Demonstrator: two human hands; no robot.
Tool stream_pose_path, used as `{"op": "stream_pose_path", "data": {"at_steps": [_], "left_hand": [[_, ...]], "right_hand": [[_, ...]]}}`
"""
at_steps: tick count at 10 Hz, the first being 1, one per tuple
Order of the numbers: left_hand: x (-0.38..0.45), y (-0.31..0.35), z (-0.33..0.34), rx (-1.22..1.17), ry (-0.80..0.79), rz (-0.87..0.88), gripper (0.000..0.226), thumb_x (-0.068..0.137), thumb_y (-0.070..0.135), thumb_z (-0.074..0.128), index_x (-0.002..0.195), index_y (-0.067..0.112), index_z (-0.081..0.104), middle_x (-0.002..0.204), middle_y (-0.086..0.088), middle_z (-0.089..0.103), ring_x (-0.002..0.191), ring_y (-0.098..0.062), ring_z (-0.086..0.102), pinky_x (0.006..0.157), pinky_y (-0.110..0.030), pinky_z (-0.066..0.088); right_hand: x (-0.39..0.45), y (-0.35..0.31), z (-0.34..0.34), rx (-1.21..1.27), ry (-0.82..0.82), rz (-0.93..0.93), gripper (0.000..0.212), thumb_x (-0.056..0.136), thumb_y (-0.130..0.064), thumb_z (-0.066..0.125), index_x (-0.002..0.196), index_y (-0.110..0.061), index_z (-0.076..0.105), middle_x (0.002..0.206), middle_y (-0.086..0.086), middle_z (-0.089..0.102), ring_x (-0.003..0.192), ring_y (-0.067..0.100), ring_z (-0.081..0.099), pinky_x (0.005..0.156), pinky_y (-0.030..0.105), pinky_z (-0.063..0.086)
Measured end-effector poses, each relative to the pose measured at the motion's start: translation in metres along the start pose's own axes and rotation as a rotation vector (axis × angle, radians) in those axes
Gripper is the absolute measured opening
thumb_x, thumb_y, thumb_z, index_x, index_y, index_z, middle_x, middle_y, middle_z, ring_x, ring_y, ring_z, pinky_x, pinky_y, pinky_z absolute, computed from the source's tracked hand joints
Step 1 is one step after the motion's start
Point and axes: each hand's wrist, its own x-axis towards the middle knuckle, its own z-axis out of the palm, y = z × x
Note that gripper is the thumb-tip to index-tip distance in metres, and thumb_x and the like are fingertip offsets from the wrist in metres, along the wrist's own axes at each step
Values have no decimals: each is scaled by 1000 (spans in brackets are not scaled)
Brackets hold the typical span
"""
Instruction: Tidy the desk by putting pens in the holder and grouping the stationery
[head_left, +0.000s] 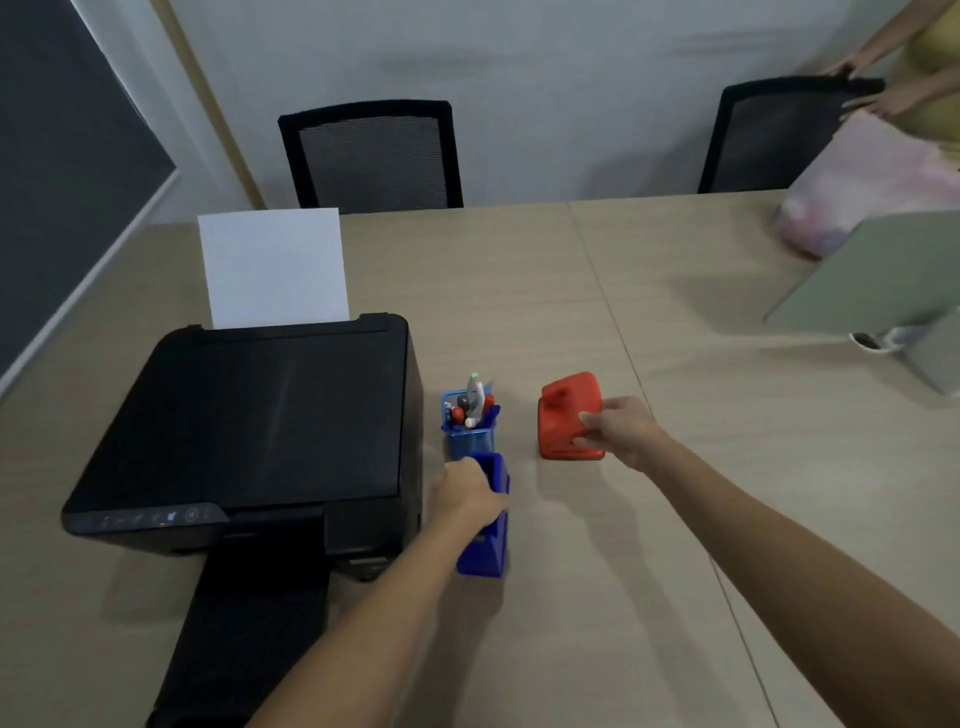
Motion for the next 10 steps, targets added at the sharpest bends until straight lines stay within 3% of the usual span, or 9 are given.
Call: {"op": "stream_pose_path", "data": {"at_steps": [2, 6, 7, 8, 9, 10], "left_hand": [[37, -5, 25, 2, 17, -113, 52, 73, 30, 78, 116, 15, 53, 113, -6, 63, 101, -23, 65, 78, -34, 59], [66, -5, 34, 37, 63, -180, 58, 77, 32, 75, 125, 12, 50, 117, -8, 62, 104, -25, 65, 78, -34, 58], [66, -5, 34, 37, 51, -182, 60, 77, 31, 76, 126, 13, 49, 118, -8, 61, 106, -25, 63, 79, -34, 58], [63, -4, 30, -10, 32, -171, 64, 75, 31, 78, 128, 12, 47, 121, -9, 60, 109, -26, 62, 80, -34, 57], [55, -2, 21, -28, 22, -160, 81, 68, 41, 81, 131, 10, 41, 123, -9, 58, 111, -27, 61, 82, -36, 57], [43, 2, 10, -46, 69, -94, 91, 69, 40, 80, 138, 5, 32, 128, -12, 54, 115, -30, 59, 87, -37, 54]], "right_hand": [[49, 38, 23, -87, -20, 44, 25, 85, 5, 61, 108, 13, 58, 97, 20, 58, 75, 28, 63, 48, 26, 60], [73, 54, 57, -163, -44, 50, 23, 85, 0, 64, 106, 7, 59, 99, 17, 58, 73, 22, 63, 55, 28, 60], [68, 51, 61, -194, -58, 62, 22, 85, -2, 64, 104, 6, 60, 100, 17, 59, 75, 24, 63, 62, 33, 60], [72, 59, 60, -237, -19, 41, 14, 80, -14, 69, 85, -2, 64, 97, 18, 67, 83, 32, 68, 75, 49, 60], [56, 49, 58, -312, 10, -8, 32, 76, -29, 69, 94, -3, 65, 101, 17, 70, 97, 35, 67, 86, 52, 56], [10, 22, 58, -403, 109, -42, 38, 88, -24, 61, 115, 3, 59, 105, 13, 61, 110, 32, 58, 96, 42, 47]]}}
